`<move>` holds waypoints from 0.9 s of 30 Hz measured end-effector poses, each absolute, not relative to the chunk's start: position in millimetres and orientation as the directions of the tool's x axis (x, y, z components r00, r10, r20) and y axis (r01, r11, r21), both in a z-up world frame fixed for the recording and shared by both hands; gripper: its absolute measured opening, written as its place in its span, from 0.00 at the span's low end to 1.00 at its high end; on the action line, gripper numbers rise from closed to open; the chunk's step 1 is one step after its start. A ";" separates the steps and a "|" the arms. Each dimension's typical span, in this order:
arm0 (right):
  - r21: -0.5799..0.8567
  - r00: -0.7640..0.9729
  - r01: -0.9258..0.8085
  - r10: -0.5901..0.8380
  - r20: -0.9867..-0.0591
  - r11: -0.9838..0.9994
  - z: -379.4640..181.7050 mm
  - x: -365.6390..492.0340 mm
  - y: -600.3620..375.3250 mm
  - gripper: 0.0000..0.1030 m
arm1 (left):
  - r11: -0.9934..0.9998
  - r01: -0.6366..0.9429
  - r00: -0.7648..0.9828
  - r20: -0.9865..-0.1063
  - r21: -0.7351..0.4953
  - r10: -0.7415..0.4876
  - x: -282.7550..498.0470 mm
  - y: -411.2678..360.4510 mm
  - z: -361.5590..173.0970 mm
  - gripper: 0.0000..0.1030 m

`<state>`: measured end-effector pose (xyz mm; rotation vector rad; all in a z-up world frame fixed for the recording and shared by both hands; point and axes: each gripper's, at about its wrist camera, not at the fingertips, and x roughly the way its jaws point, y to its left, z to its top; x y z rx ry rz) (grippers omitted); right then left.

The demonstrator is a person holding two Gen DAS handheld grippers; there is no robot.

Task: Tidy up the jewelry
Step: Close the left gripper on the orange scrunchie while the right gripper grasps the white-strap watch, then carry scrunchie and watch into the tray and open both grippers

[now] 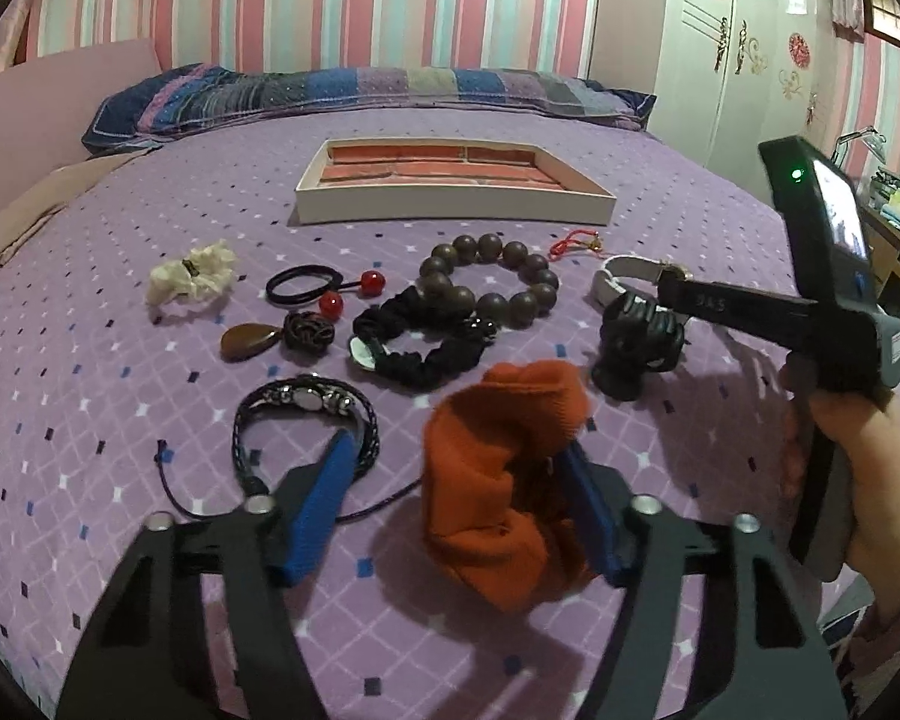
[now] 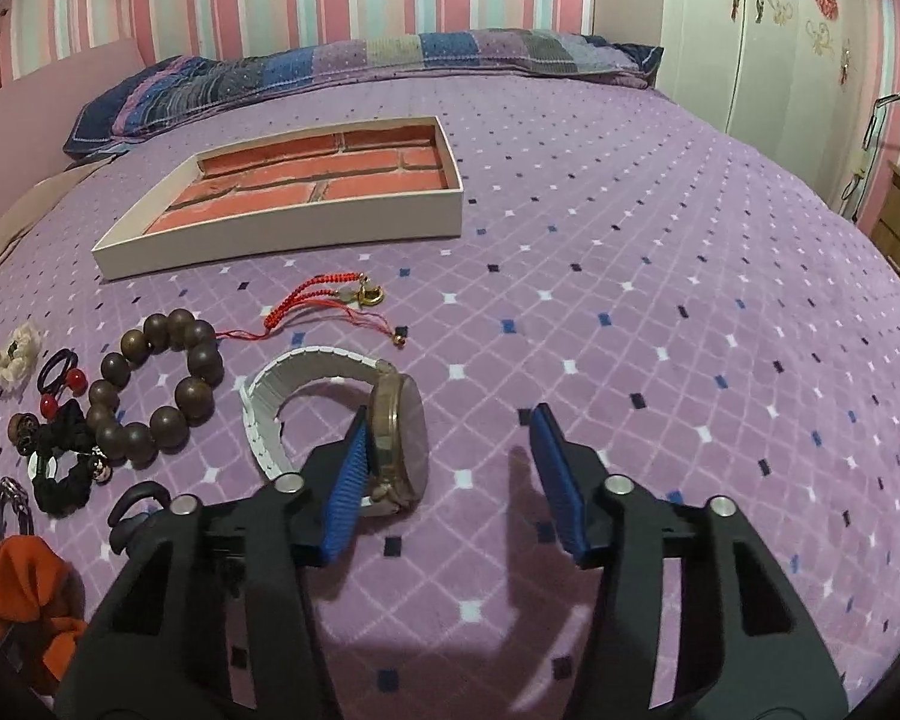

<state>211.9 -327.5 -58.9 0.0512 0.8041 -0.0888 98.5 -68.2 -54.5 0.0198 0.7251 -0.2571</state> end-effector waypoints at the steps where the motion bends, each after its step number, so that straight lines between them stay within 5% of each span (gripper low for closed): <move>1: 0.010 0.692 0.097 -0.060 -0.719 0.995 -59.1 212.0 -326.7 0.44 | 0.968 0.241 0.718 -0.658 -0.069 -0.225 98.5 -68.2 -54.3 0.55; 6: 0.003 0.698 0.082 -0.055 -0.714 0.997 -59.4 212.1 -323.7 0.36 | 0.966 0.249 0.709 -0.666 -0.071 -0.232 99.8 -67.1 -55.9 0.36; 15: 0.007 0.700 0.050 -0.030 -0.713 0.999 -59.5 214.1 -314.8 0.14 | 0.968 0.247 0.727 -0.653 -0.037 -0.210 96.3 -66.1 -52.5 0.18; 27: 0.033 0.728 0.089 -0.042 -0.684 0.996 -39.1 214.8 -325.6 0.14 | 0.973 0.226 0.755 -0.621 -0.055 -0.210 106.7 -44.6 -18.0 0.13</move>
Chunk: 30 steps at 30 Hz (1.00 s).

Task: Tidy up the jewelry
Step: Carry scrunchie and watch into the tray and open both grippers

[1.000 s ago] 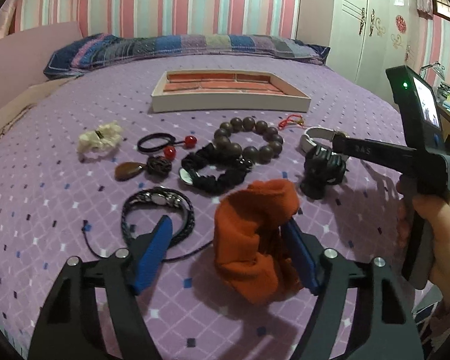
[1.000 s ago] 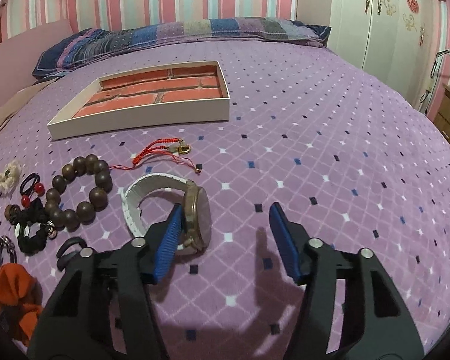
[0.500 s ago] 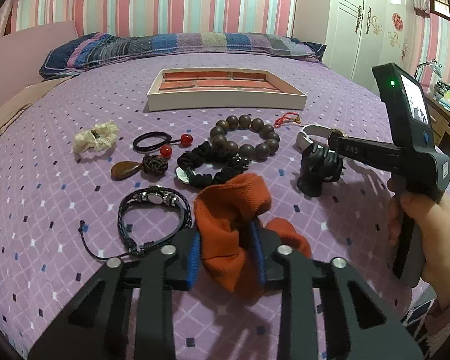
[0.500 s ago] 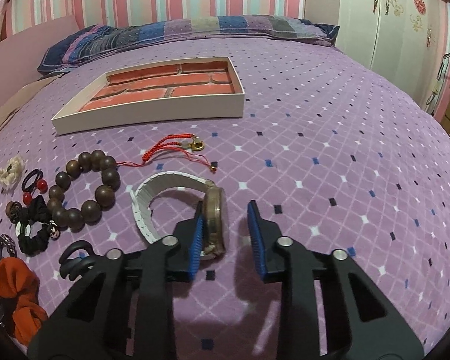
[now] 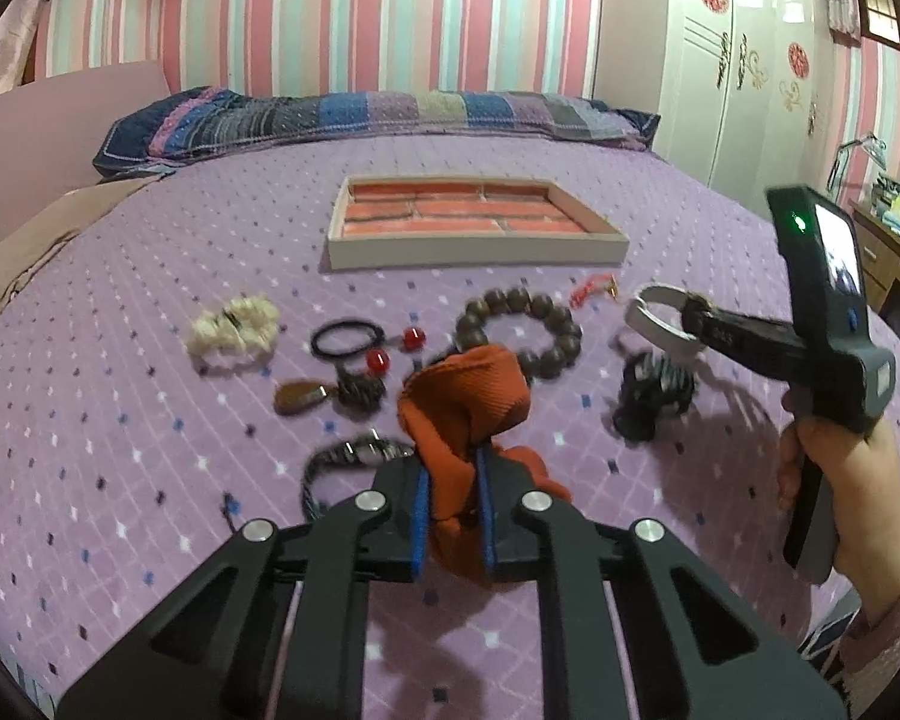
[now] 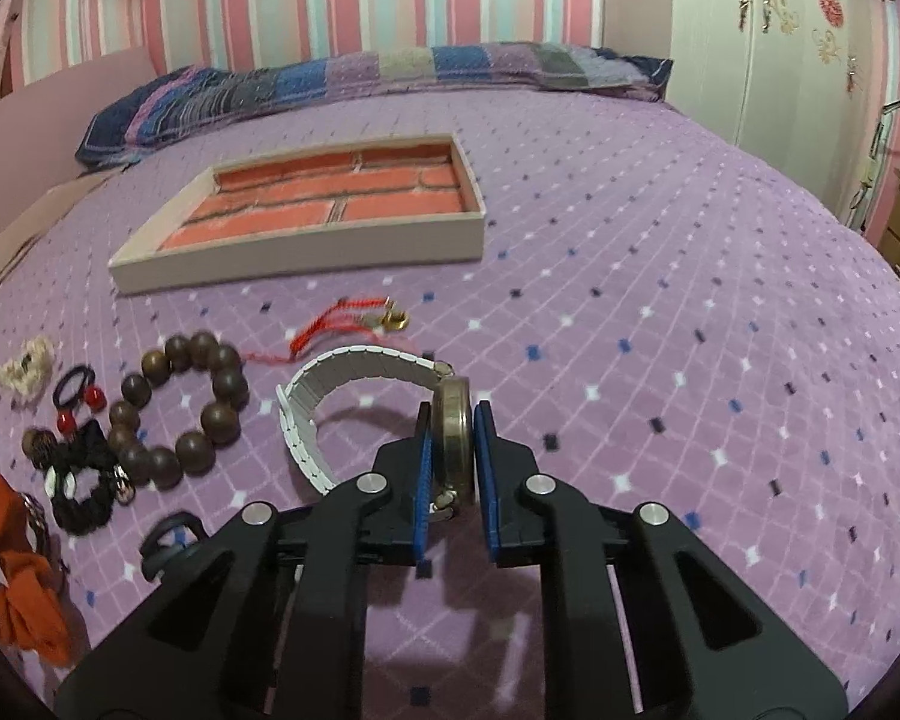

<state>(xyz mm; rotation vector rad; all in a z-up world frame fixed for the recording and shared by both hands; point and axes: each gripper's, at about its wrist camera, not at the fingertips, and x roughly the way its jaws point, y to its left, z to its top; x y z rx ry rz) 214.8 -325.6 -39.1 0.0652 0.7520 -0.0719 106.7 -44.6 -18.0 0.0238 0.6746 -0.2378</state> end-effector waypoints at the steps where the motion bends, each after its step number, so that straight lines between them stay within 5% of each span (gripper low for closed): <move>1: 0.039 0.731 0.090 -0.039 -0.681 0.995 -34.6 215.5 -327.0 0.14 | 0.972 0.224 0.757 -0.617 -0.065 -0.215 110.2 -42.4 -13.0 0.13; 14: 0.023 0.773 0.064 -0.035 -0.633 0.998 19.0 302.5 -321.8 0.14 | 0.973 0.220 0.816 -0.532 -0.072 -0.224 250.1 -35.8 67.0 0.13; 30: -0.006 0.681 0.077 -0.056 -0.730 0.997 -10.5 511.9 -306.6 0.14 | 0.966 0.232 0.661 -0.711 -0.109 -0.239 501.0 -84.4 1.1 0.13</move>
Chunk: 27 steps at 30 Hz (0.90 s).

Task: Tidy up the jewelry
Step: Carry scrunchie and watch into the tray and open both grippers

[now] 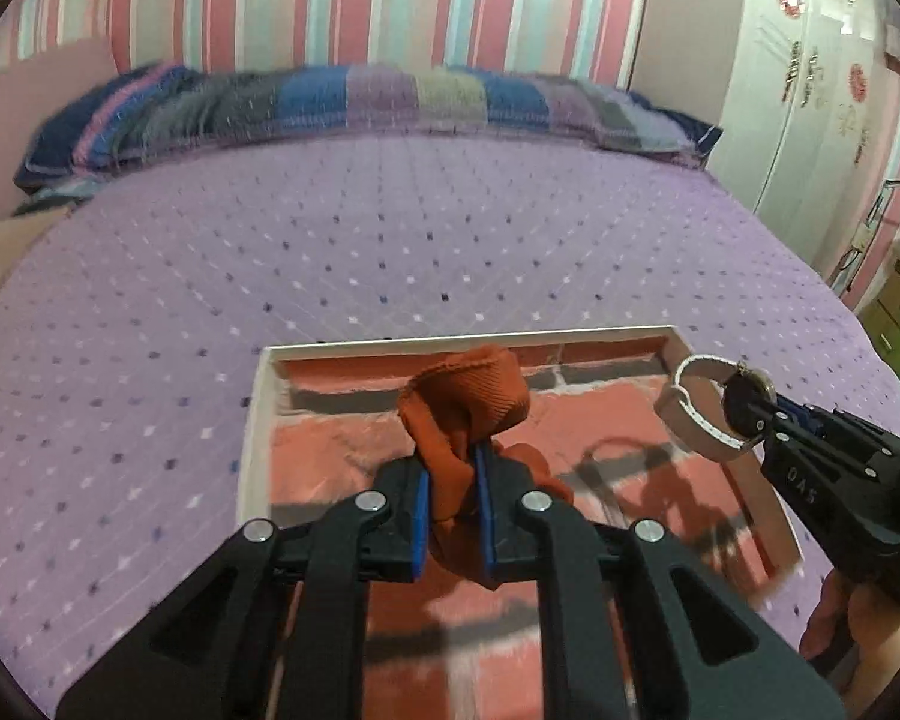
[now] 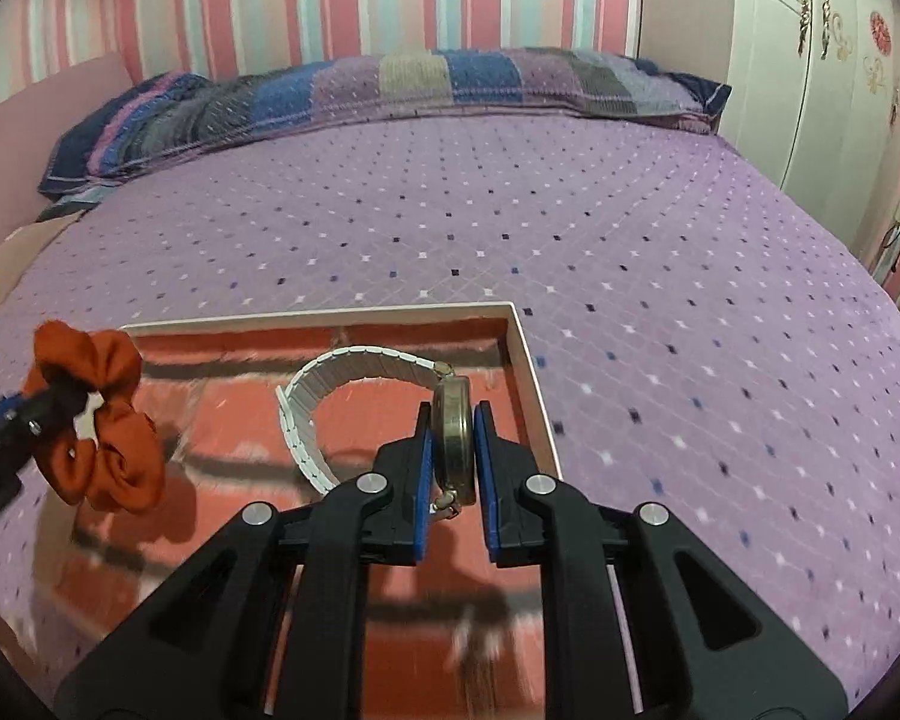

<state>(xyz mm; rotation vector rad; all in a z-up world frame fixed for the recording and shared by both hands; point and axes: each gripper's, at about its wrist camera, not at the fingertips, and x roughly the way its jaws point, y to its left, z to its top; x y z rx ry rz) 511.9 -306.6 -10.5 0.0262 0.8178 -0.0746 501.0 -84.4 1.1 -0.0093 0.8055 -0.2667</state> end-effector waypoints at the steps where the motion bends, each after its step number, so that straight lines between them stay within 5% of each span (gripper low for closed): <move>1: -0.014 0.666 0.079 -0.063 -0.743 0.997 -15.7 522.3 -305.7 0.14 | 0.967 0.230 0.654 -0.718 -0.110 -0.238 507.7 -85.8 -2.9 0.13; 21: -0.056 0.505 0.105 -0.102 -0.857 0.993 -54.6 593.2 -305.0 0.14 | 0.985 0.171 0.579 -0.805 -0.031 -0.126 582.1 -88.7 -50.0 0.17; 24: -0.063 0.509 0.105 -0.109 -0.854 0.992 -54.6 591.5 -304.8 0.14 | 0.987 0.159 0.574 -0.811 -0.029 -0.117 581.9 -86.0 -52.0 0.26; 27: -0.061 0.503 0.103 -0.105 -0.858 0.993 -54.5 591.9 -303.6 0.15 | 0.989 0.146 0.579 -0.809 -0.017 -0.100 579.3 -83.1 -49.5 0.49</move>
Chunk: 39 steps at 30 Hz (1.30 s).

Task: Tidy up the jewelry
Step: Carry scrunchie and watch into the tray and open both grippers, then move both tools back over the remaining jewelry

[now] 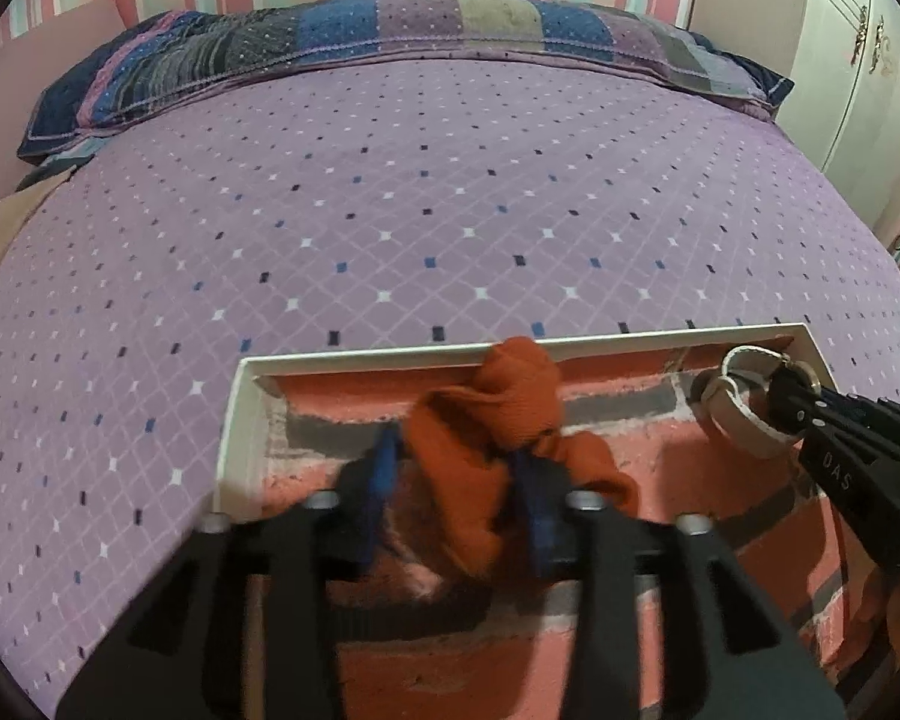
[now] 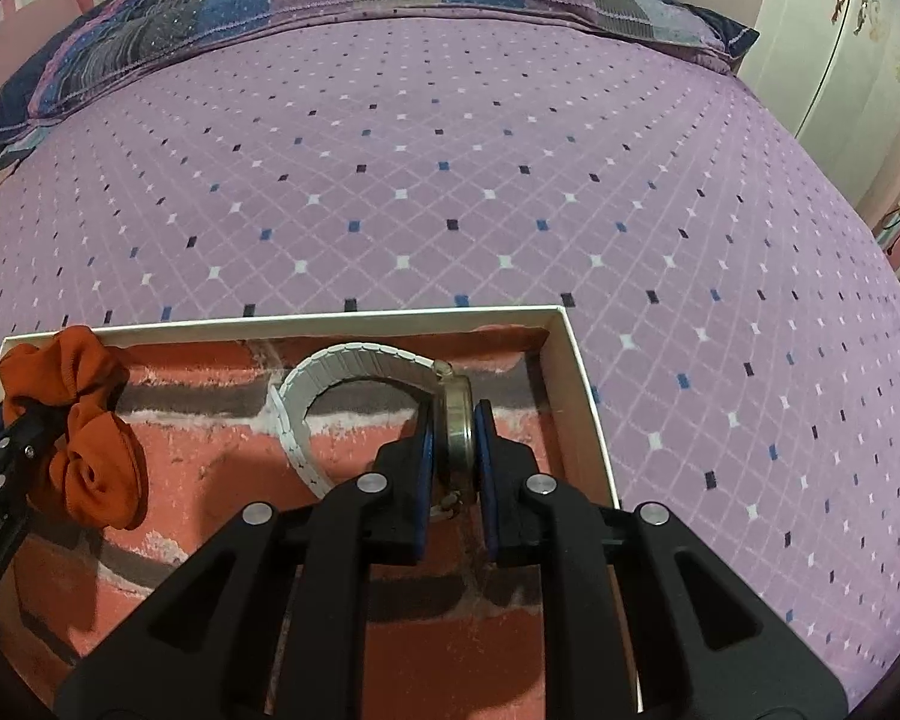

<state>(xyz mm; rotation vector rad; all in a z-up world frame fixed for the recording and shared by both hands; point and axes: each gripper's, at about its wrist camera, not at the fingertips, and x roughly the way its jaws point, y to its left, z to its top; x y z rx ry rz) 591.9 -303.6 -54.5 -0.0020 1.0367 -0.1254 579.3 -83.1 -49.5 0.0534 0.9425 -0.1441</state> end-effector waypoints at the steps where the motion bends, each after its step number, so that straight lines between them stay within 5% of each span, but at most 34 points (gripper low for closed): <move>1: -0.053 0.504 0.105 -0.098 -0.858 0.993 -53.6 590.2 -304.4 0.15 | 0.989 0.148 0.585 -0.805 -0.009 -0.095 577.0 -82.4 -47.8 0.52; 4: -0.050 0.520 0.102 -0.096 -0.849 0.994 -48.0 588.3 -304.5 0.21 | 0.988 0.157 0.587 -0.804 0.000 -0.093 570.5 -80.9 -43.2 0.53; 13: 0.000 0.640 0.066 -0.043 -0.767 0.998 8.8 547.4 -312.9 0.66 | 0.980 0.198 0.648 -0.747 -0.025 -0.150 524.3 -68.2 6.8 0.64; 16: -0.024 0.693 0.059 -0.058 -0.719 0.998 35.1 516.1 -317.4 0.78 | 0.980 0.199 0.700 -0.697 -0.018 -0.154 490.6 -53.2 38.0 0.78; 20: -0.016 0.747 0.067 -0.061 -0.662 0.998 64.1 464.5 -327.1 0.91 | 0.980 0.196 0.759 -0.635 0.014 -0.143 435.5 -25.1 73.4 0.85; 27: -0.068 0.808 0.116 -0.134 -0.574 0.991 89.1 365.2 -341.9 0.96 | 0.993 0.086 0.824 -0.566 0.077 -0.027 333.4 27.4 99.6 0.94; 39: -0.053 0.843 0.178 -0.180 -0.507 0.983 73.7 204.7 -328.0 0.96 | 0.999 0.020 0.828 -0.559 -0.048 -0.044 196.8 58.1 65.8 0.94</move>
